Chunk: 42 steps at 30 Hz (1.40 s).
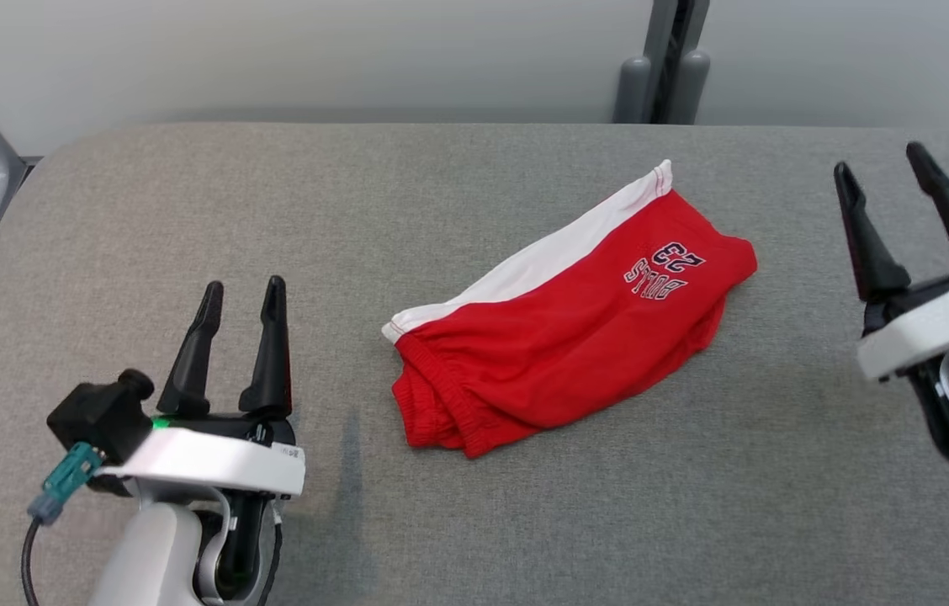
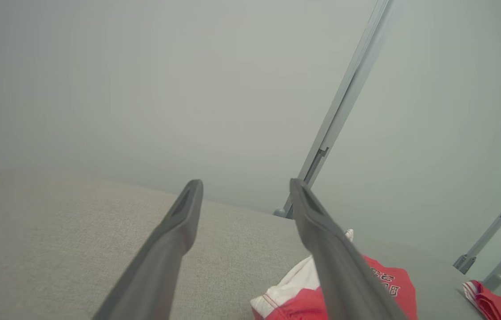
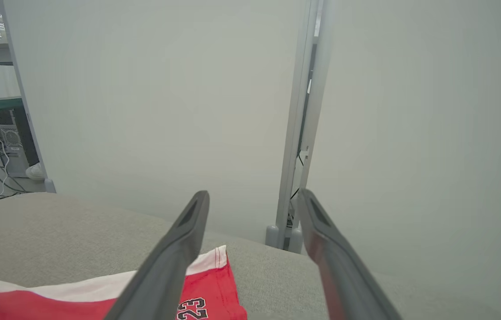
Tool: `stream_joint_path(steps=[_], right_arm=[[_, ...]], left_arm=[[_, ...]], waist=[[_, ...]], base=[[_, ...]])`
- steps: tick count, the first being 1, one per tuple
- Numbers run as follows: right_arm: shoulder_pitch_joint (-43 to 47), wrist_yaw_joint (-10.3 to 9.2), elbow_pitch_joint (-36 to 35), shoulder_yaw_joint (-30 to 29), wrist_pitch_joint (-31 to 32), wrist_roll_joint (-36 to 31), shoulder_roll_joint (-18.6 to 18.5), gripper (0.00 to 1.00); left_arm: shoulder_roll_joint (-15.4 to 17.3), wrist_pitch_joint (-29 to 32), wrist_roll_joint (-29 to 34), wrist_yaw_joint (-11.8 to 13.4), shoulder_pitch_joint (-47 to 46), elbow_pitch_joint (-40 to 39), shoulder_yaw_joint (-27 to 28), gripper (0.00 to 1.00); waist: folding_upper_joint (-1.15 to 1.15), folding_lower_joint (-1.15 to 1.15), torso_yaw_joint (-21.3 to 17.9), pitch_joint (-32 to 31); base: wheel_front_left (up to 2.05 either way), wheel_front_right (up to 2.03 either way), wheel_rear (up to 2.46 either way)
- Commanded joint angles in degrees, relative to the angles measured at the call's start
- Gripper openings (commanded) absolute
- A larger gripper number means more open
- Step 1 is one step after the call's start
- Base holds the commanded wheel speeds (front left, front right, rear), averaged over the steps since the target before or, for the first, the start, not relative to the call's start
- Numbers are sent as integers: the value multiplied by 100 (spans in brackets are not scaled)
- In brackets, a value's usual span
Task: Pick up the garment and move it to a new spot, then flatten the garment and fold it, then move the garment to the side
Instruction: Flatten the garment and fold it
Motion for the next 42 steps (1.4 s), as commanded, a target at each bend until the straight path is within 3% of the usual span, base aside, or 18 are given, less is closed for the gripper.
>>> stream_joint_path(steps=[1, 5, 11, 22, 31, 42], right_arm=[[244, -2, -171, -176, -23, -161, 109, 100], [1003, -2, -679, -776, -23, -657, 568, 100], [1723, -2, -975, -1166, -24, -1096, 1064, 100], [1984, -2, -901, -1385, -25, -1157, 1387, 100], [1775, -2, -499, -1216, 441, 184, 1438, 100], [972, -2, 593, -1856, 1958, 1984, 1402, 100]], left_arm=[[-53, -3, 124, 0, 124, -74, 153, 100], [-244, -4, 626, -72, 466, -294, 552, 100], [-319, -4, 1186, -214, 960, -374, 742, 100], [-325, -4, 1024, -22, 1138, -325, 398, 100], [-327, -4, 977, -16, 1021, -299, 188, 100], [-324, -5, 829, 90, 853, -268, -117, 100]], waist=[[0, 0, -100, -93], [0, 0, -220, -145], [0, 0, -342, -272], [0, 0, -282, -240], [0, 0, -17, -50], [0, 0, 674, 281]], base=[[0, 0, 0], [0, 0, 0], [0, 0, 0], [0, 0, 0], [0, 0, 0], [0, 0, 0]])
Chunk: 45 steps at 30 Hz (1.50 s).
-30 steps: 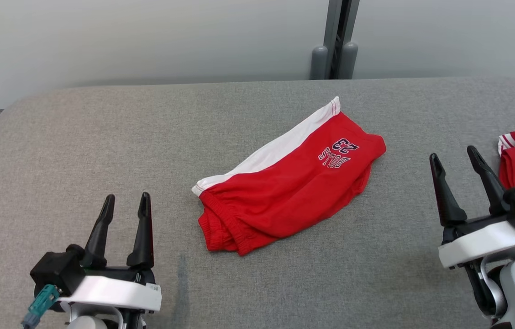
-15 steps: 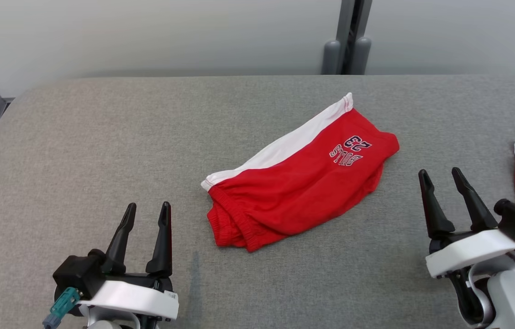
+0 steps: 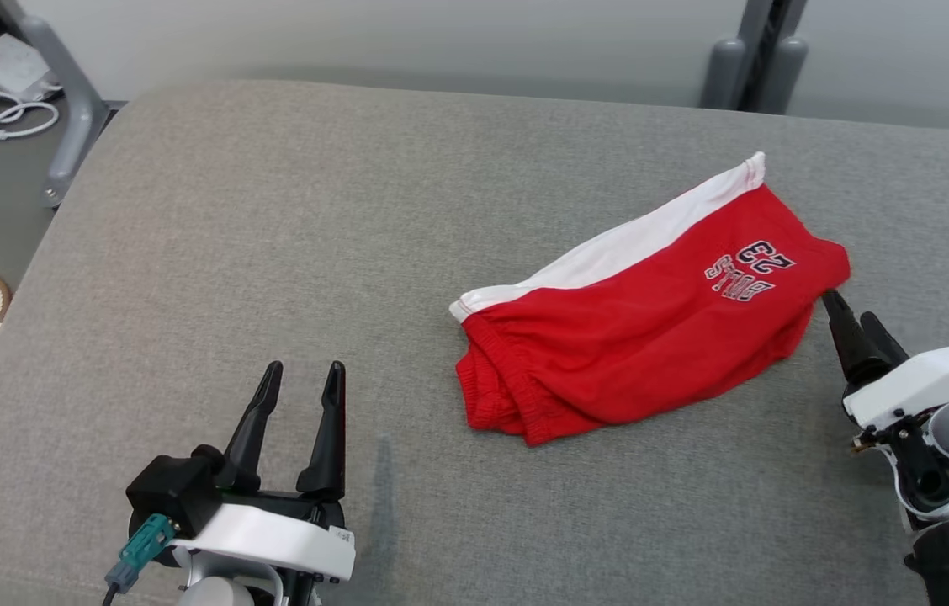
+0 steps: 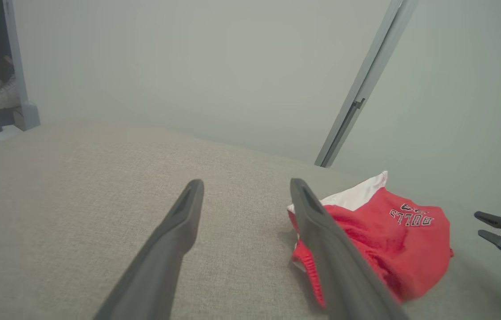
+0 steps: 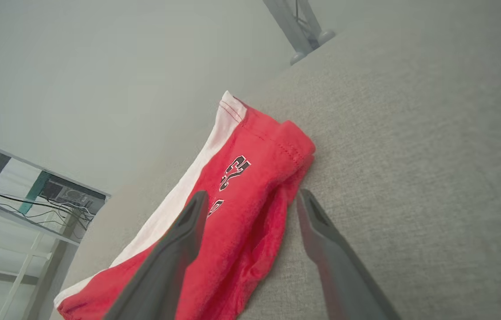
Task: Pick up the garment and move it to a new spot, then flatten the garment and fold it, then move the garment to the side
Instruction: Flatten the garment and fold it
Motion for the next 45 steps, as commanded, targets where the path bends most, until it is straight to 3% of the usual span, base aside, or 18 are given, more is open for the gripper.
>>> stream_joint_path(steps=[1, 7, 14, 24, 25, 26, 27, 28, 45], right_arm=[[-156, 0, 174, -156, 183, 232, 12, 100], [-653, 0, 1017, -521, 750, 495, -75, 100], [-1263, -1, 2209, -850, 894, 95, -250, 100], [-1717, -3, 2857, -769, 898, -249, -278, 100], [-1753, -7, 2908, -765, 858, -280, -292, 79], [-1779, -7, 2953, -764, 839, -292, -277, 47], [-1808, -7, 2984, -752, 854, -275, -241, 29], [-1829, -7, 2990, -730, 867, -256, -214, 0], [-1525, 0, 2465, -828, 208, 483, -129, 0]], left_arm=[[27, -6, -52, 43, -114, 9, 4, 100], [23, -6, -137, 66, -147, -23, -91, 100], [24, -6, -290, 132, -175, -96, -225, 100], [23, -6, -391, 178, -271, -88, -292, 100], [24, -6, -389, 177, -274, -83, -306, 100], [23, -6, -365, 169, -284, -76, -321, 100], [24, -6, -340, 168, -295, -73, -328, 100], [25, -6, -336, 171, -302, -68, -331, 100], [24, -6, -225, 154, -179, 124, -289, 100]], waist=[[0, 0, 224, 116], [0, 0, 572, 259], [0, 0, 854, 411], [0, 0, 967, 513], [0, 0, 970, 511], [0, 0, 971, 508], [0, 0, 972, 503], [0, 0, 971, 497], [0, 0, 708, 237]], base=[[0, 0, 0], [0, 0, 0], [0, 0, 0], [0, 0, 0], [0, 0, 0], [0, 0, 0], [0, 0, 0], [0, 0, 0], [0, 0, 0]])
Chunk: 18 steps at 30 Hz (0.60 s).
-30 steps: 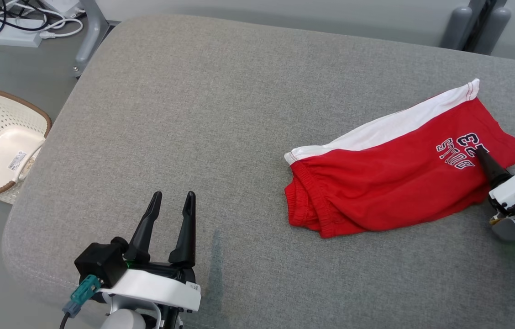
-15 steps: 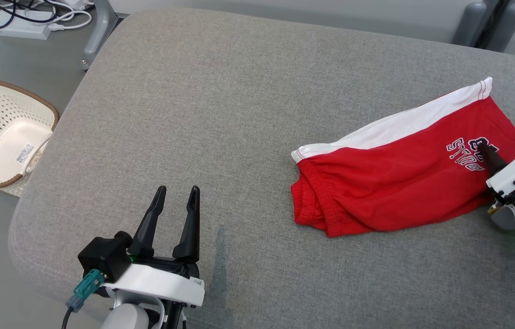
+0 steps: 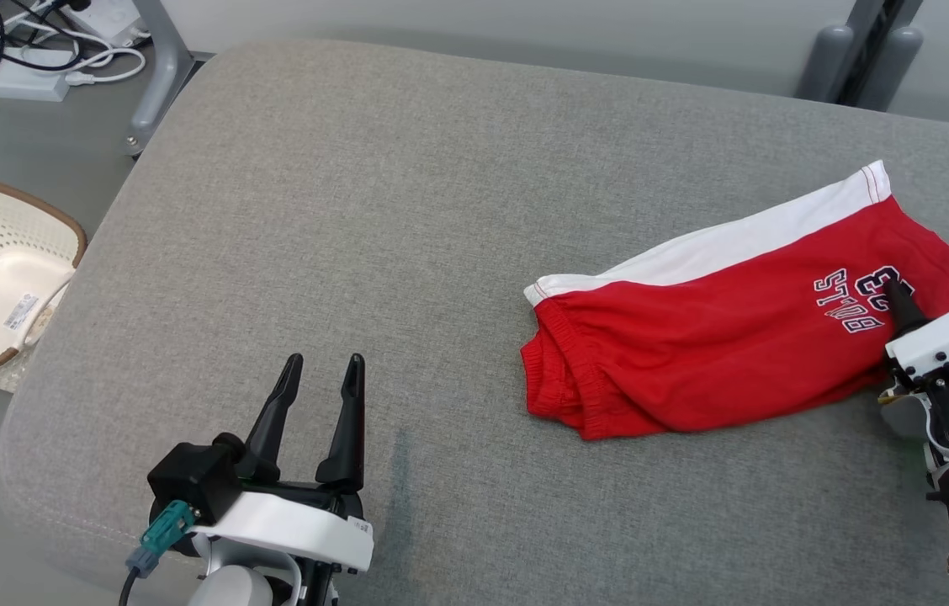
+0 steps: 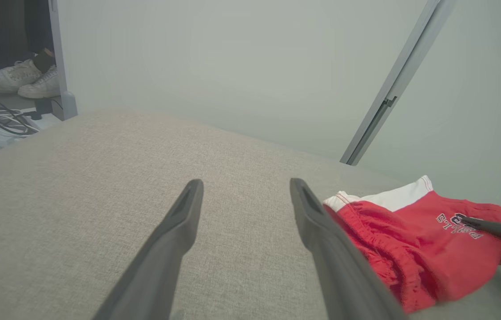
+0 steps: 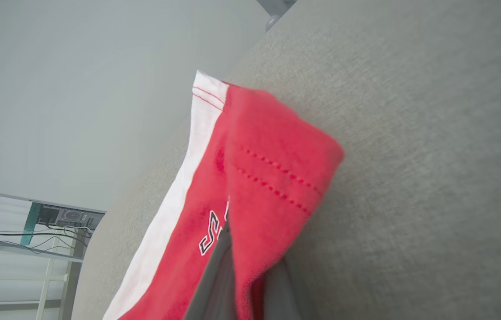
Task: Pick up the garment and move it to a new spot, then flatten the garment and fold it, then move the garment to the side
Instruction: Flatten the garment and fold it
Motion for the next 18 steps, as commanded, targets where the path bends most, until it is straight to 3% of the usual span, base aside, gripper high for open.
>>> stream_joint_path(steps=[1, 10, 18], right_arm=[[125, 0, -21, -46, -79, 76, -13, 0], [494, 0, -90, -525, -834, 360, 40, 0], [718, 0, 610, -976, -1462, 145, 172, 0]], left_arm=[[21, -5, 27, -24, 26, 6, 33, 100], [23, -5, 81, -42, 75, 6, 192, 100], [21, -5, 121, -52, 185, 46, 286, 100]], waist=[[0, 0, -88, -77], [0, 0, -509, -303], [0, 0, -750, -509]], base=[[0, 0, 0], [0, 0, 0], [0, 0, 0]])
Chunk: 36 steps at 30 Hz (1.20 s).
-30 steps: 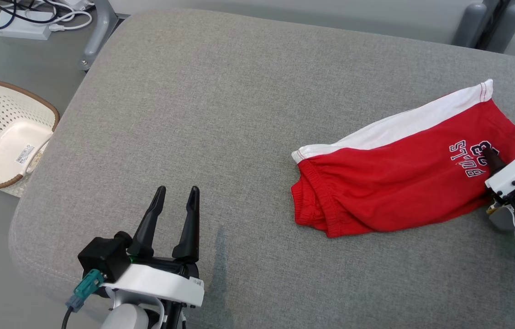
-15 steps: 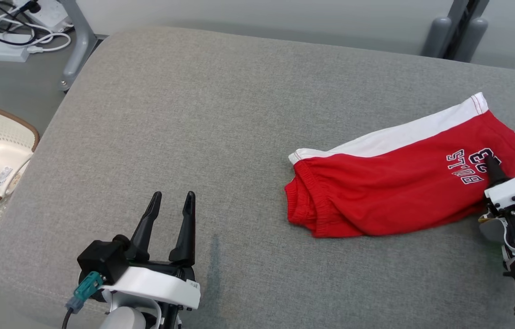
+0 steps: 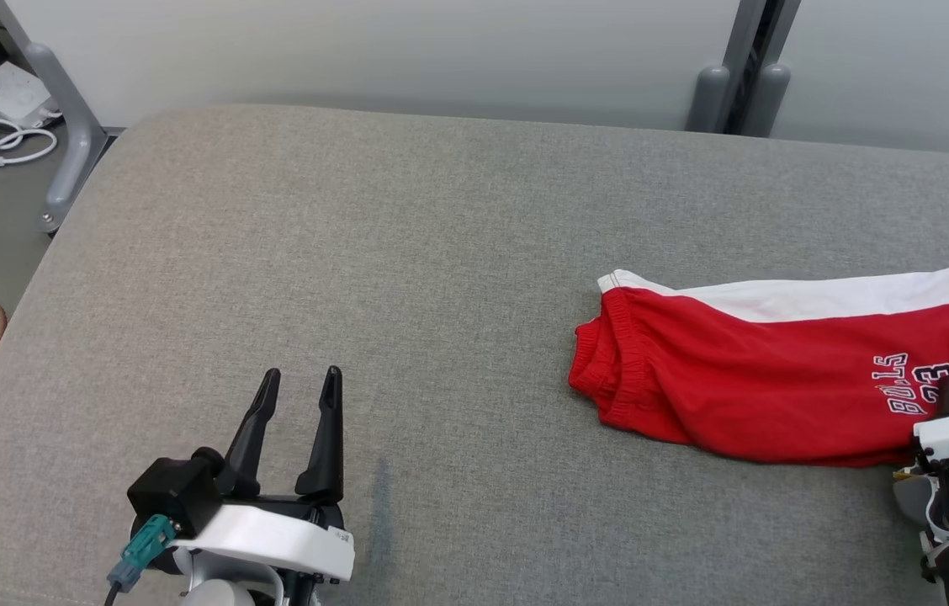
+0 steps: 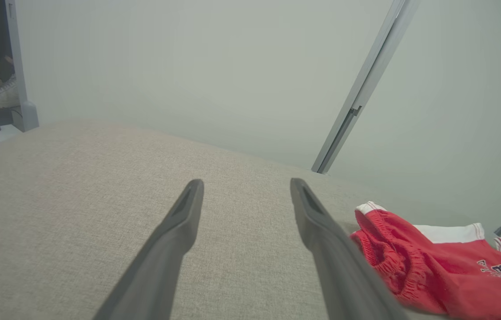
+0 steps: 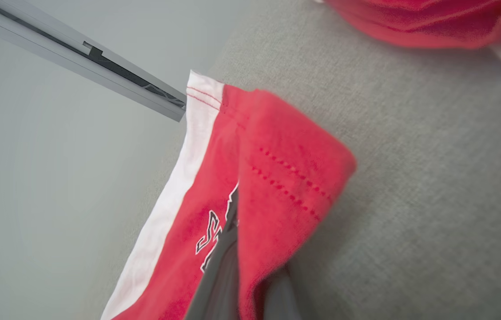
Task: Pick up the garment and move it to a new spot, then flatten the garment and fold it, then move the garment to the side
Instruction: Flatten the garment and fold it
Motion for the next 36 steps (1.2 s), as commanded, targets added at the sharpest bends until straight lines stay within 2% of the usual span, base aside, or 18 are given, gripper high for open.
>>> stream_joint_path(steps=[1, 6, 11, 14, 15, 20, 28, 31, 36], right_arm=[[73, 0, 79, -33, -59, -38, 3, 0], [-145, 0, 92, -12, -153, -138, 85, 0], [-263, 0, -309, 240, -36, -164, 253, 0], [-256, 0, -569, 435, 39, -185, 327, 0], [-225, 0, -710, 542, 85, -165, 369, 0], [84, 0, -1515, 1193, 416, 99, 496, 0], [659, 0, -2606, 2431, 710, 803, 548, 0], [844, 0, -2732, 2981, 698, 1088, 548, 0], [875, 0, -2186, 3584, 396, 1193, 540, 0]], left_arm=[[22, -5, 52, -1, 37, -2, 40, 100], [23, -5, 70, -47, 44, 20, 29, 100], [22, -5, 104, -72, 60, 51, 59, 100], [24, -5, -140, -48, 107, 34, 112, 100], [25, -5, -357, -33, 127, 15, 150, 100], [25, -5, -510, -20, 122, 26, 195, 100], [20, -5, -477, -3, 246, 127, 264, 100], [23, -5, -477, 23, 283, 161, 279, 100], [23, -5, -470, 91, 270, 232, 251, 100]], waist=[[0, 0, -61, -50], [0, 0, -100, -117], [0, 0, -69, -199], [0, 0, -37, -232], [0, 0, -16, -247], [0, 0, 107, -323], [0, 0, 246, -410], [0, 0, 268, -434], [0, 0, 339, -470]], base=[[0, 0, 0], [0, 0, 0], [0, 0, 0], [0, 0, 0], [0, 0, 0], [0, 0, 0], [0, 0, 0], [0, 0, 0], [0, 0, 0]])
